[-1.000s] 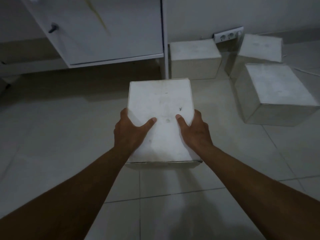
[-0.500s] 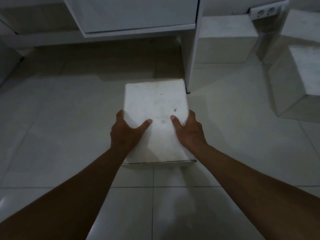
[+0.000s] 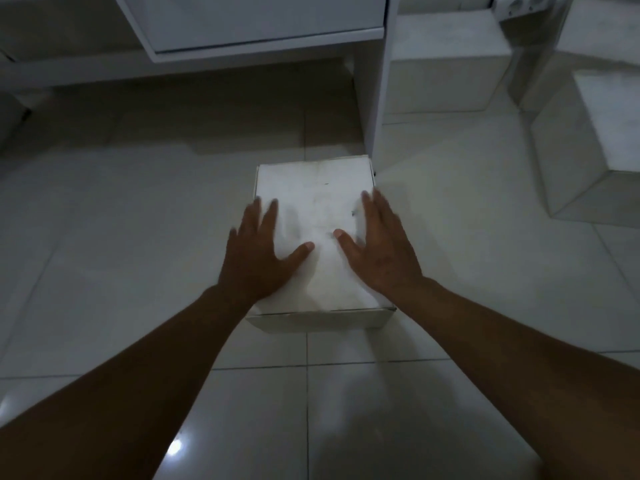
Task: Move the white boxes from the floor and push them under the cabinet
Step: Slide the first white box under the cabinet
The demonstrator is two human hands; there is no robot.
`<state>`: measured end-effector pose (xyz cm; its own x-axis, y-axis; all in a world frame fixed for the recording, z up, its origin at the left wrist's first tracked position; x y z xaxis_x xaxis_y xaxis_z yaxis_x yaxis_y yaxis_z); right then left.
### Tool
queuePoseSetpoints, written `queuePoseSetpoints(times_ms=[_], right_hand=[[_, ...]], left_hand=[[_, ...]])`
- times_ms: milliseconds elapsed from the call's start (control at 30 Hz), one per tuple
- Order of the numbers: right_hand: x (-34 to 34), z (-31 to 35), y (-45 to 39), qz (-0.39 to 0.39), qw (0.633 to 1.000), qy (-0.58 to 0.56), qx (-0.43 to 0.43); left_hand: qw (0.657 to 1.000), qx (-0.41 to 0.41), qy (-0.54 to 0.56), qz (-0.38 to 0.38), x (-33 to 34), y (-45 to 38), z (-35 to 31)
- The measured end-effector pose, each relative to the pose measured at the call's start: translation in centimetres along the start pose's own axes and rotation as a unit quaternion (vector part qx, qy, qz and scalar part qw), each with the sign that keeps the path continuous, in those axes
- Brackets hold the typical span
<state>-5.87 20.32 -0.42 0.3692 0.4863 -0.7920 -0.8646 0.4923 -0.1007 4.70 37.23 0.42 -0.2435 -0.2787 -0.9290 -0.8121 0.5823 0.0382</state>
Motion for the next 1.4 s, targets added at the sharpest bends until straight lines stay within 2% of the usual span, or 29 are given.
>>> queuePoseSetpoints(times_ms=[67, 100, 200, 367, 600, 900, 1067, 1200, 1400], right_hand=[[0.1, 2.4, 1.2, 0.032, 0.990, 0.011, -0.134], [0.6, 2.9, 2.0, 0.063, 0.983, 0.006, -0.172], [1.4, 2.9, 3.8, 0.122, 0.973, 0.018, -0.194], [2.5, 2.6, 4.7, 0.204, 0.930, 0.190, -0.241], [2.7, 2.6, 3.2, 0.188, 0.933, 0.221, -0.211], [2.8, 1.6, -3.0, 0.211, 0.940, 0.226, -0.146], [2.6, 0.5, -5.8, 0.197, 0.943, 0.224, -0.149], [2.8, 0.0, -7.7, 0.154, 0.948, 0.234, -0.153], [3.1, -0.5, -10.1, 0.041, 0.954, 0.255, -0.150]], left_hand=[[0.988, 0.132, -0.058, 0.050, -0.4, 1.0, -1.7], [0.979, 0.169, -0.078, 0.087, -0.3, 1.6, -1.9], [0.959, 0.198, -0.114, 0.167, 0.3, 2.9, -1.1], [0.947, 0.228, -0.148, 0.172, 1.0, 3.3, -0.9], [0.951, 0.219, -0.136, 0.171, 1.7, 1.2, -1.0], [0.962, 0.173, -0.149, 0.153, 2.9, -4.4, -3.0], [0.965, 0.174, -0.144, 0.134, 3.4, -7.4, -3.6], [0.969, 0.173, -0.145, 0.103, 3.5, -9.4, -3.9], [0.973, 0.160, -0.158, 0.057, 3.7, -12.4, -4.3]])
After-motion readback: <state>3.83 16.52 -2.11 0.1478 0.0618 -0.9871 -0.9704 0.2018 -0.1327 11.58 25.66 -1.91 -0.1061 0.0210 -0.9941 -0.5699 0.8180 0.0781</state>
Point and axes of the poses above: each hand's wrist, its own y-axis away from the middle knuckle, its own x-axis out of the palm, z = x × y, the point moved 8 cm from there along -y, towards the middle knuckle
